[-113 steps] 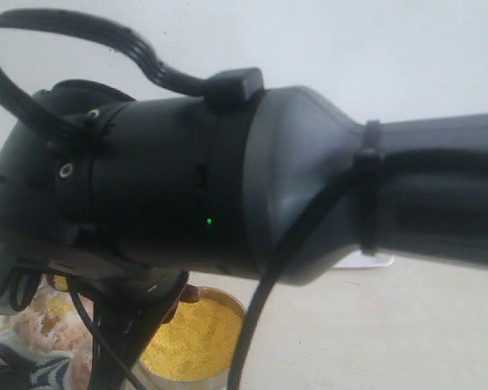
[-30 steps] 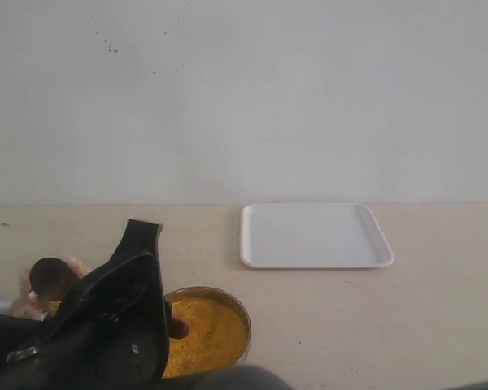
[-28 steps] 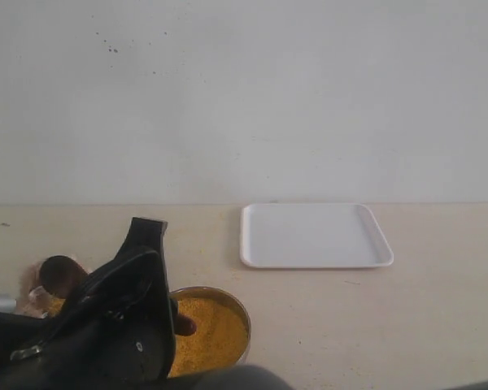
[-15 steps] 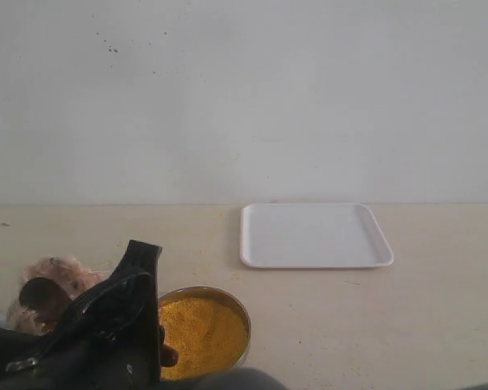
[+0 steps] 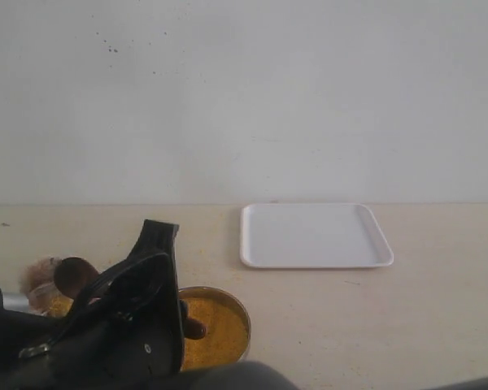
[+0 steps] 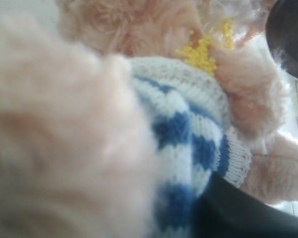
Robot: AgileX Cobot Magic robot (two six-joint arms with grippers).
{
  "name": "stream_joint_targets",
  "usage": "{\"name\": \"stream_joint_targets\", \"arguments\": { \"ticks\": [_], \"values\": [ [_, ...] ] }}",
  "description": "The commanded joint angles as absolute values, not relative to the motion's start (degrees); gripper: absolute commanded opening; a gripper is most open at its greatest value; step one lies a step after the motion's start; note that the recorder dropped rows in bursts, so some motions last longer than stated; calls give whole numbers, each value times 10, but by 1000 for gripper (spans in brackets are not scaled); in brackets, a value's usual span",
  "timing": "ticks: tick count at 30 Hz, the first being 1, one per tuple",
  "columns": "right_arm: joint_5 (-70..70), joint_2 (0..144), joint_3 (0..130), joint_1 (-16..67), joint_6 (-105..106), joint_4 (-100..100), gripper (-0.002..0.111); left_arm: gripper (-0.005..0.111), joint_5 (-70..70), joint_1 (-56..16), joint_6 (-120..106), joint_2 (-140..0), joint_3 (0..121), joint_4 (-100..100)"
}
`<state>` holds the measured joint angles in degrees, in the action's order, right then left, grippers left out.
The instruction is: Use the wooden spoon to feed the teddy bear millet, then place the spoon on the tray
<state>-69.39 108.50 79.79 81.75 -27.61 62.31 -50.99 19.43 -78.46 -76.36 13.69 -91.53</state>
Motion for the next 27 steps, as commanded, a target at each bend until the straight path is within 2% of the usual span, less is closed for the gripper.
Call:
{"name": "stream_joint_targets", "arguments": {
  "ticks": [1, 13, 27],
  "values": [
    [-700, 1066, 795, 816, -263, 642, 0, 4, -521, 193, -783, -764, 134, -927],
    [-700, 991, 795, 797, -203, 602, 0, 4, -521, 193, -783, -764, 134, -927],
    [-624, 861, 795, 590, -92, 324, 0, 4, -521, 193, -795, -764, 134, -961]
  ]
}}
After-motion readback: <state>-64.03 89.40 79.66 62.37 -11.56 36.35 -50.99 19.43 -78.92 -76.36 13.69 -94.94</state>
